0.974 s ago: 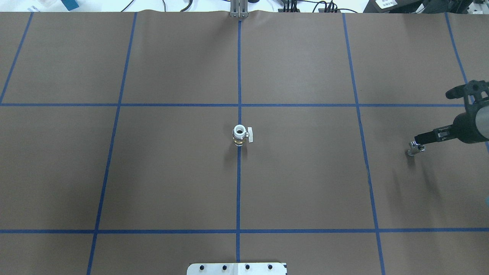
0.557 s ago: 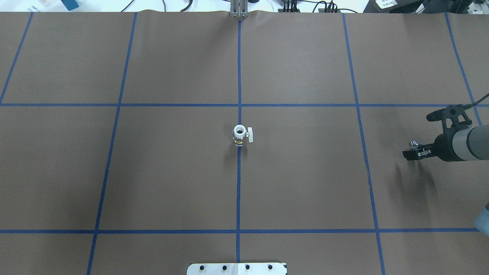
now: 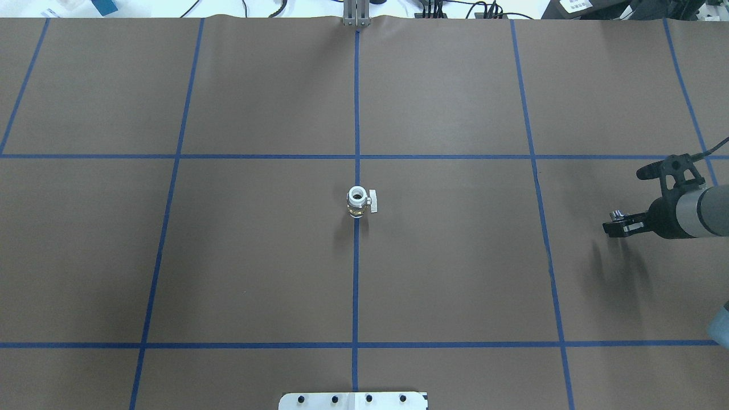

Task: Assemble PPR valve and pipe with both arms
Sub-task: 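Lower the right gripper onto the chrome pipe fitting and grasp it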

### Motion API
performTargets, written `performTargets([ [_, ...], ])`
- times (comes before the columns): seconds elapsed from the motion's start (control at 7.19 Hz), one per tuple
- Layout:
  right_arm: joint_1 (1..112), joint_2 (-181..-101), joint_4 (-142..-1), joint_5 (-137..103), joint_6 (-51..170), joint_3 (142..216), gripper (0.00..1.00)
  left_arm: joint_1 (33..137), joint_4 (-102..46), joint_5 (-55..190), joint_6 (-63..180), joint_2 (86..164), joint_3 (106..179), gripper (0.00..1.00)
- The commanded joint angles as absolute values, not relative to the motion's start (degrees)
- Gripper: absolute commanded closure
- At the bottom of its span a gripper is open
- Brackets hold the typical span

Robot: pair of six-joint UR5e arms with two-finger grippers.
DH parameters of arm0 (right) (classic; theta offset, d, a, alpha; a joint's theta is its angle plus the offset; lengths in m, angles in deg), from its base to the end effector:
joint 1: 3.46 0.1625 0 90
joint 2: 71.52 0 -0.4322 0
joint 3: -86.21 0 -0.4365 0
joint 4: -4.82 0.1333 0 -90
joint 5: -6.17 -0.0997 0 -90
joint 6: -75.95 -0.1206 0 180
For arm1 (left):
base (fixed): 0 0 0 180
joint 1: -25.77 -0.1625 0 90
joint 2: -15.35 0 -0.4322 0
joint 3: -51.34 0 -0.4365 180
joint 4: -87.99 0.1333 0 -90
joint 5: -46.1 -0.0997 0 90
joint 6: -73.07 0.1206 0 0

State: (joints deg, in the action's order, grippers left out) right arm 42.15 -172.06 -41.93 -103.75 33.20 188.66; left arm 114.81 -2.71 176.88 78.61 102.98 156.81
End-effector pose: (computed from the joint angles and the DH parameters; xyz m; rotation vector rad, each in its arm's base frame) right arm -0.2894 -0.4274 0.5821 0.3383 -0.7766 -0.1639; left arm -0.0457 -0.5267 0.5603 0.2590 0.6994 0.1939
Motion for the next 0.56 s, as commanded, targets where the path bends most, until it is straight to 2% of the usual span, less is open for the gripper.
performTargets([
  [0.0, 45.56, -172.16, -41.93, -105.97, 36.11, 189.13, 0.36, 114.81, -2.71, 176.88, 78.61, 102.98, 156.81, 0.00],
  [0.42, 45.76, -171.63, -42.02, -105.72, 36.14, 188.51, 0.37, 114.81, -2.71, 176.88, 78.61, 102.98, 156.55, 0.00],
])
